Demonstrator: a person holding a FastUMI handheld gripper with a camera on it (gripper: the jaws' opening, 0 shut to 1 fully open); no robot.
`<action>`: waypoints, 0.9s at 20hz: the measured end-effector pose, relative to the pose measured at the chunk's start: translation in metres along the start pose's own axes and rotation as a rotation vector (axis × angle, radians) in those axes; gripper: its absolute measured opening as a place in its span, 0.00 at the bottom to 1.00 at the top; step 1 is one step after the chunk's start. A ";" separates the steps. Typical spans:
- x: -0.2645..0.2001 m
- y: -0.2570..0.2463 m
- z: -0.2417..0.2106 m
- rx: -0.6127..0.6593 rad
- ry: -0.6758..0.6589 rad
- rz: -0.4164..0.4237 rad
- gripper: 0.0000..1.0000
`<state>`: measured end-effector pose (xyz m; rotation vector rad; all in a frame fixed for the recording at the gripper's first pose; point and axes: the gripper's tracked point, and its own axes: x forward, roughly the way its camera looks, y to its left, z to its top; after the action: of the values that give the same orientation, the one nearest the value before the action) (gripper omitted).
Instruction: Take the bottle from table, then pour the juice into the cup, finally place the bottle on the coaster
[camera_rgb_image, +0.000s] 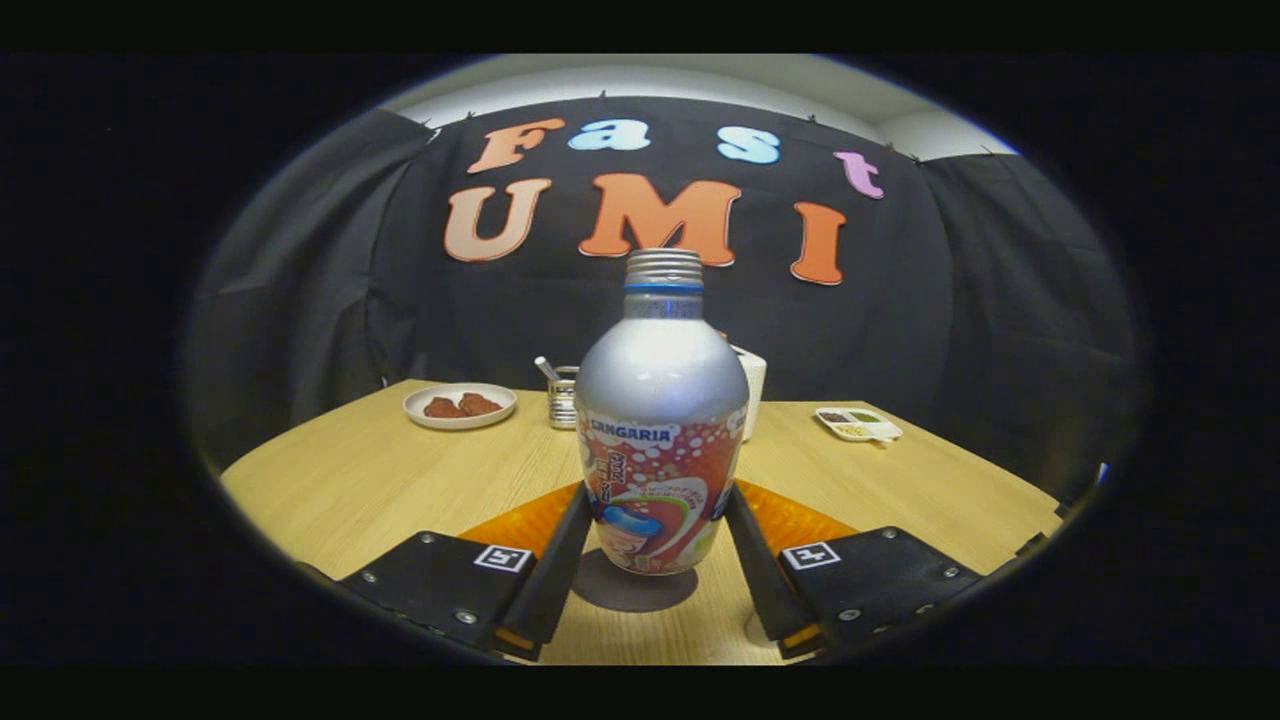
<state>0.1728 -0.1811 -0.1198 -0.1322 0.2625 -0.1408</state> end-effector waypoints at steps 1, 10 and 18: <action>0.002 0.001 -0.009 -0.008 0.009 -0.004 0.76; 0.011 0.019 -0.048 -0.032 0.085 0.006 0.76; 0.009 0.025 -0.059 0.048 0.098 0.031 0.94</action>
<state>0.1686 -0.1645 -0.1827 -0.0741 0.3588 -0.1229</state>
